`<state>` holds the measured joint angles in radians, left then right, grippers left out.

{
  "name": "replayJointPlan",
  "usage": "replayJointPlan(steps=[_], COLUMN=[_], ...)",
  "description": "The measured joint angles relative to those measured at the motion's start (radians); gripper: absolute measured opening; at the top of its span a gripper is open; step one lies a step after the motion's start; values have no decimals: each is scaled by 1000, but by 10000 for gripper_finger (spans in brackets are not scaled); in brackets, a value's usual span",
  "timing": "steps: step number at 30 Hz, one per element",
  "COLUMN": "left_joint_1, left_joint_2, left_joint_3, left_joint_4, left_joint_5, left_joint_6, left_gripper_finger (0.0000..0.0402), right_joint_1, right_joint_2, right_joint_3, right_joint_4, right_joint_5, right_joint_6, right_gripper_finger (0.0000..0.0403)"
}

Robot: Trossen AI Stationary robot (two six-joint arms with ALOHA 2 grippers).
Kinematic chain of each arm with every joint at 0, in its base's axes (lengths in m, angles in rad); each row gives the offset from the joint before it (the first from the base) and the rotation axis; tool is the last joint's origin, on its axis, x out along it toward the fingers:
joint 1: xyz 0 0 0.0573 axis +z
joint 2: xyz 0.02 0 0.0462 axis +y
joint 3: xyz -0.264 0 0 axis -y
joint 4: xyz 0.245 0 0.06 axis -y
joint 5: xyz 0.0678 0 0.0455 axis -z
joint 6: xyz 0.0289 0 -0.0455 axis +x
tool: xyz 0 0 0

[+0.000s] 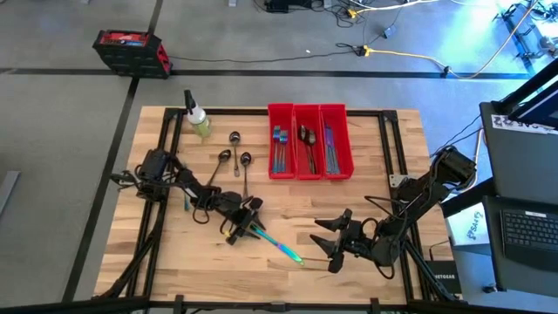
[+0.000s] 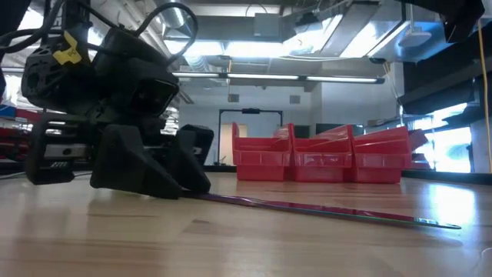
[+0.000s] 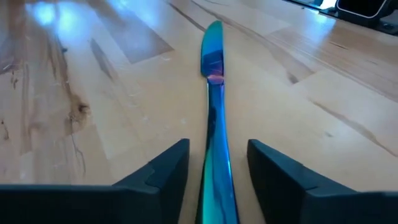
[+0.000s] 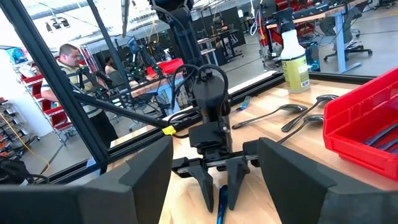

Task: Sort silverware
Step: Put the blue knife into the right red silverware bin

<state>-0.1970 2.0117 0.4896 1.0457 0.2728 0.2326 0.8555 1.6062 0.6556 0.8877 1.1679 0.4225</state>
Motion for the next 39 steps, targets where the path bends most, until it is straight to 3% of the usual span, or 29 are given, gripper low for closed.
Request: replayJointPlan(steps=[6,19,27,39], left_joint_1=[0,0,0,-4], left_joint_2=[0,0,0,0], left_joint_3=[1,1,0,-1], left_joint_4=[-27,-46,-44,-45], left_joint_5=[-3,-17,-24,-77], left_joint_6=[-1,-47,-89,-74], left_gripper_finger=[116,112,76,74], right_joint_1=[0,0,0,0], right_joint_2=[0,0,0,0], right_joint_3=[0,0,0,0], right_joint_4=[-14,-24,30,37], right_joint_5=[0,-1,-9,-17], right_joint_6=[0,0,-10,-31], right_gripper_finger=[221,221,221,221])
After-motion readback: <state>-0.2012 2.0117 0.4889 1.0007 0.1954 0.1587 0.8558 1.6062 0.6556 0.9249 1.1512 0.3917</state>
